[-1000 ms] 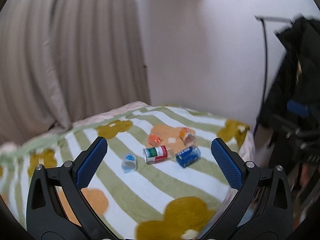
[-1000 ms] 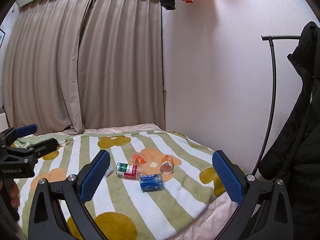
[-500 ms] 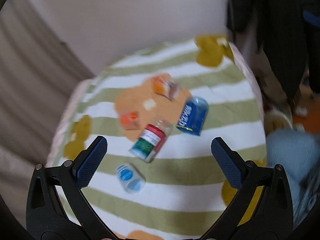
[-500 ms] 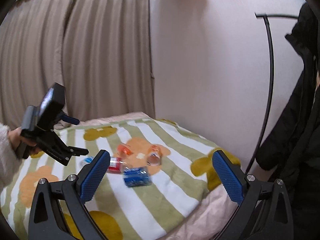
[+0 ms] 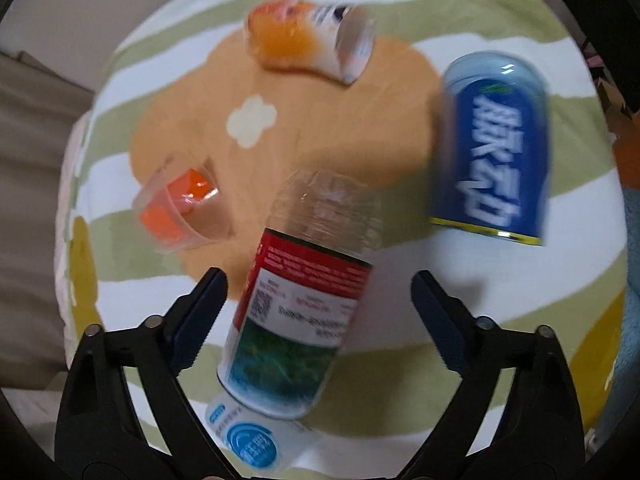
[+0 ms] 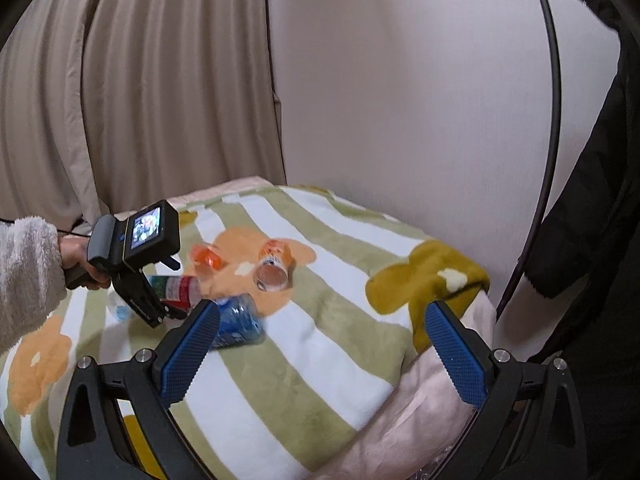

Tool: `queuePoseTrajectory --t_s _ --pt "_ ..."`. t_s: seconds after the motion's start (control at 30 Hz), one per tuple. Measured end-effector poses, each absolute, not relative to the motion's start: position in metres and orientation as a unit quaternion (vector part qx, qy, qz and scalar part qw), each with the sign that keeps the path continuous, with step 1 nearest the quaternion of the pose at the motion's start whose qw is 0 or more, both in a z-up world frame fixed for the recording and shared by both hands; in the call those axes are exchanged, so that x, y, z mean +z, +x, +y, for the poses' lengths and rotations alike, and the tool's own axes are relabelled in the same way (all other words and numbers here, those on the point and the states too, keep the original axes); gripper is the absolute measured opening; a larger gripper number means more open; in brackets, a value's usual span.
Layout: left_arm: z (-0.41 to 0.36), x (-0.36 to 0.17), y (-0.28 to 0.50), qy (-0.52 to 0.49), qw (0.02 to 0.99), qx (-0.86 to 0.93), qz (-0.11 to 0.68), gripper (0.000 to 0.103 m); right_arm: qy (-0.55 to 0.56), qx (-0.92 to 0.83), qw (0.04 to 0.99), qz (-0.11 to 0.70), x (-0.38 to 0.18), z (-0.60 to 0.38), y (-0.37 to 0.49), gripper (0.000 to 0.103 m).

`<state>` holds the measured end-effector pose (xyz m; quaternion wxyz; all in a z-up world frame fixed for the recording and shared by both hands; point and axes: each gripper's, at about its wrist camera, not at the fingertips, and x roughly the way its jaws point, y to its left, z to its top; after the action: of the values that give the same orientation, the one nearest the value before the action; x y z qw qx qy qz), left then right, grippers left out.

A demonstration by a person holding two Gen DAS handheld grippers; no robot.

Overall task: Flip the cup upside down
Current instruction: 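Reach the left tool down and grasp the red-labeled clear bottle, lifting it, then hold the bottle in the left tool while the right tool closes on it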

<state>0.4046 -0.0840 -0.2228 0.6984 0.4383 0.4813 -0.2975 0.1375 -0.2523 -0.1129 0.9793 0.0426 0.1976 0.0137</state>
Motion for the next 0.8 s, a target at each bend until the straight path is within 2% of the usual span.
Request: queuePoseTrajectory --t_s 0.1,0.17,0.2,0.47,0.8 --pt "-0.083 -0.234 0.413 0.451 0.674 -0.295 0.505 0.079 0.047 0.017 0.977 0.207 -0.122 -0.252 0.145 0.102" --pt "-0.083 -0.239 0.415 0.459 0.658 -0.294 0.519 0.063 0.048 0.018 0.976 0.212 -0.126 -0.251 0.147 0.102" --pt "-0.082 -0.24 0.416 0.462 0.654 -0.291 0.524 0.061 0.05 0.019 0.975 0.214 -0.129 -0.252 0.149 0.102" --pt "-0.076 -0.209 0.406 0.434 0.667 -0.287 0.534 0.061 0.067 0.023 0.975 0.212 -0.13 -0.258 0.146 0.102" --pt "-0.066 -0.134 0.323 0.351 0.714 -0.238 0.558 0.061 0.084 0.054 0.98 0.171 -0.097 -0.25 0.105 0.102"
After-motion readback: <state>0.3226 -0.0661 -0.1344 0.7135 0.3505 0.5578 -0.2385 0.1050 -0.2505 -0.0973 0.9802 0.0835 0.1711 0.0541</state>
